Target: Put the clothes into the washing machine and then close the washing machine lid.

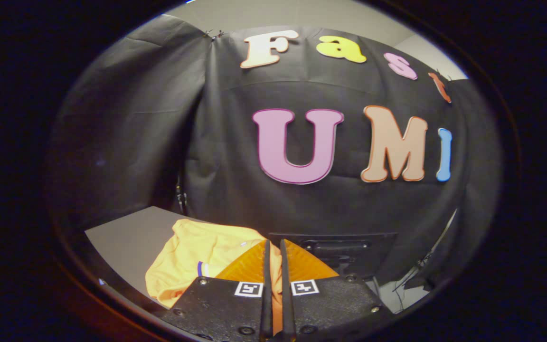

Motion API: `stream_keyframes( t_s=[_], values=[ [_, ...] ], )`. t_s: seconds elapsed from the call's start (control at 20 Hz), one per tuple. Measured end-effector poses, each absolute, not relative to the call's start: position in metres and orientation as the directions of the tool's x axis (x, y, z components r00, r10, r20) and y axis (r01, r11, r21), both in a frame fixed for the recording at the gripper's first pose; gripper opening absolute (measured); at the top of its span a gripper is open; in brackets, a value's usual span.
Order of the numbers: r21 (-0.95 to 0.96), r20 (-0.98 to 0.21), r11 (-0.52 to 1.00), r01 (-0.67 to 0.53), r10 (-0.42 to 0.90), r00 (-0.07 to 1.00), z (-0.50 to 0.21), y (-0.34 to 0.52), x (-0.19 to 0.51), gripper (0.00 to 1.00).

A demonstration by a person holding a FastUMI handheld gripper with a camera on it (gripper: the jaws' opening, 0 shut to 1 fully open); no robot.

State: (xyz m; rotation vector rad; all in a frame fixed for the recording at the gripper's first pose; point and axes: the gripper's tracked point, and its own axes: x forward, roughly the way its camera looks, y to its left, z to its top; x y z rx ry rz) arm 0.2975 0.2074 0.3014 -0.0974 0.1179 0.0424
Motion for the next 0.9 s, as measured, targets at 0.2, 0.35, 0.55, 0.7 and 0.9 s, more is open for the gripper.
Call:
stream_keyframes(
  t_s=[0.2,0.35,0.55,0.7,0.9],
  values=[
    [-0.132,-0.08,0.989,0.064,-0.075,0.994,0.31,0.155,0.308,0.0],
    [-0.159,-0.114,0.982,0.099,-0.118,0.986,0.298,0.129,0.318,0.0],
    [-0.164,-0.144,0.974,0.158,-0.182,0.973,0.281,0.094,0.335,0.0],
    [-0.164,-0.171,0.97,0.182,-0.209,0.963,0.266,0.079,0.351,0.0],
    [-0.19,-0.196,0.968,0.163,-0.2,0.96,0.246,0.08,0.362,0.17]
  ],
)
